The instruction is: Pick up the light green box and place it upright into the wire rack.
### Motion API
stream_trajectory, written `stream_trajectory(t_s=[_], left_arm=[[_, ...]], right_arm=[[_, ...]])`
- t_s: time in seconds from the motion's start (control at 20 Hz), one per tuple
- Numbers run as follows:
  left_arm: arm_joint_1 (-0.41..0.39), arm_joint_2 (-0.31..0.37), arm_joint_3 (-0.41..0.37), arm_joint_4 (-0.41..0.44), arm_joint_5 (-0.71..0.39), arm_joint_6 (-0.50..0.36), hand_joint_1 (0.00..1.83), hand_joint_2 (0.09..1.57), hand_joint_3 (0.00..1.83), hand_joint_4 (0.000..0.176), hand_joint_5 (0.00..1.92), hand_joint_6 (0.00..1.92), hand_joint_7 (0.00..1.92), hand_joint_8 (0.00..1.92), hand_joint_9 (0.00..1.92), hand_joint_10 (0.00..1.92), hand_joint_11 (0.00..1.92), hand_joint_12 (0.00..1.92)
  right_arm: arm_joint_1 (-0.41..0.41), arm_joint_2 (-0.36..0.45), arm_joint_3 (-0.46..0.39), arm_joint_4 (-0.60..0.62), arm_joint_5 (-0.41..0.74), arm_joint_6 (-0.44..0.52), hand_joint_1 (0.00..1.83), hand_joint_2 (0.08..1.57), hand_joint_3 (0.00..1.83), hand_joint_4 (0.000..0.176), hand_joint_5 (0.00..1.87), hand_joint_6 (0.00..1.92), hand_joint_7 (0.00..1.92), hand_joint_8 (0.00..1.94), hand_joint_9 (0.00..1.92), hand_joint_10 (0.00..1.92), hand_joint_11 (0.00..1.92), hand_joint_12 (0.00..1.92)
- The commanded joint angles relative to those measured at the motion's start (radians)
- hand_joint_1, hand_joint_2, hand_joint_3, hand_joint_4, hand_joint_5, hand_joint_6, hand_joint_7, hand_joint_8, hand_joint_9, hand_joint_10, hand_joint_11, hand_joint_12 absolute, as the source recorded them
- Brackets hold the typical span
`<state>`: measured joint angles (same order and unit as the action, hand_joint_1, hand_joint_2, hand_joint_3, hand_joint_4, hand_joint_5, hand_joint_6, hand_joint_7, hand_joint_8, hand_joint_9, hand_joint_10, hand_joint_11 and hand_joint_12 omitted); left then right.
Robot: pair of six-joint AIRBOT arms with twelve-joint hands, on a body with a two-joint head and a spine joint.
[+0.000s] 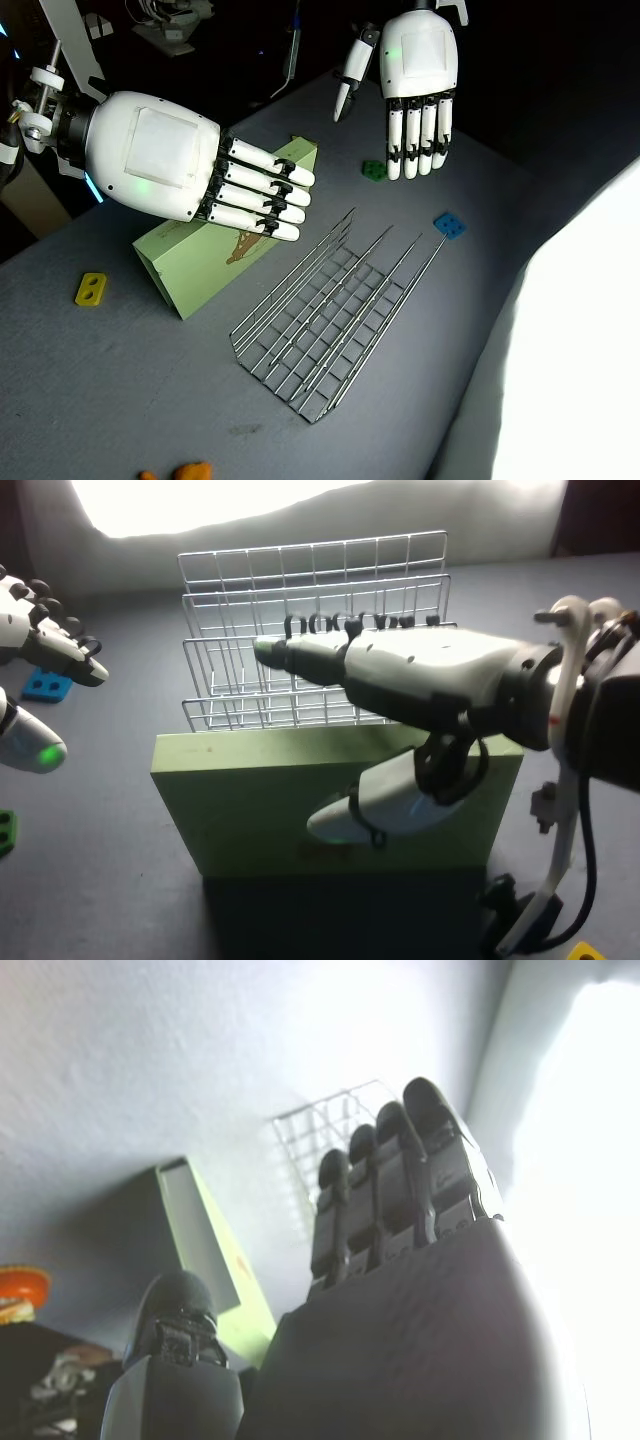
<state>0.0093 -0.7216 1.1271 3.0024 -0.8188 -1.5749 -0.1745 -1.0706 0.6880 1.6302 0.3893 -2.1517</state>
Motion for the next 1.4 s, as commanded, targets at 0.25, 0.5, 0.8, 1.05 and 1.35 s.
stream_trajectory(t_s=[0.25, 0.5, 0.8, 1.05, 1.35], left_arm=[[-0.007, -0.003, 0.000, 0.010, 0.072, 0.001, 0.13, 1.15, 0.00, 0.000, 0.20, 0.01, 0.22, 0.01, 0.19, 0.01, 0.00, 0.55], [-0.004, -0.003, -0.002, 0.010, 0.072, 0.001, 0.13, 1.15, 0.00, 0.000, 0.20, 0.01, 0.22, 0.01, 0.19, 0.01, 0.00, 0.56], [0.003, -0.006, -0.005, 0.010, 0.072, 0.001, 0.13, 1.15, 0.00, 0.000, 0.20, 0.01, 0.22, 0.00, 0.19, 0.01, 0.00, 0.56], [0.004, -0.006, -0.005, 0.010, 0.072, 0.001, 0.10, 1.15, 0.00, 0.000, 0.20, 0.00, 0.23, 0.00, 0.21, 0.01, 0.00, 0.62], [0.004, -0.006, -0.005, 0.010, 0.072, 0.001, 0.10, 1.15, 0.00, 0.000, 0.20, 0.00, 0.23, 0.00, 0.21, 0.01, 0.00, 0.62]], right_arm=[[-0.023, -0.023, 0.029, -0.022, 0.001, -0.001, 1.06, 0.95, 0.00, 0.000, 0.00, 0.00, 0.00, 0.00, 0.00, 0.00, 0.00, 0.00], [-0.032, -0.032, 0.042, -0.022, -0.004, 0.005, 1.06, 0.95, 0.00, 0.000, 0.00, 0.00, 0.00, 0.00, 0.00, 0.00, 0.00, 0.00], [-0.043, -0.055, 0.064, -0.021, -0.004, 0.019, 1.06, 0.95, 0.00, 0.000, 0.00, 0.00, 0.00, 0.00, 0.00, 0.00, 0.00, 0.00], [-0.041, -0.063, 0.076, -0.021, -0.005, 0.025, 1.02, 0.96, 0.00, 0.000, 0.00, 0.00, 0.00, 0.00, 0.00, 0.00, 0.00, 0.00], [-0.033, -0.063, 0.077, -0.021, -0.005, 0.029, 1.02, 0.96, 0.00, 0.000, 0.00, 0.00, 0.00, 0.00, 0.00, 0.00, 0.00, 0.00]])
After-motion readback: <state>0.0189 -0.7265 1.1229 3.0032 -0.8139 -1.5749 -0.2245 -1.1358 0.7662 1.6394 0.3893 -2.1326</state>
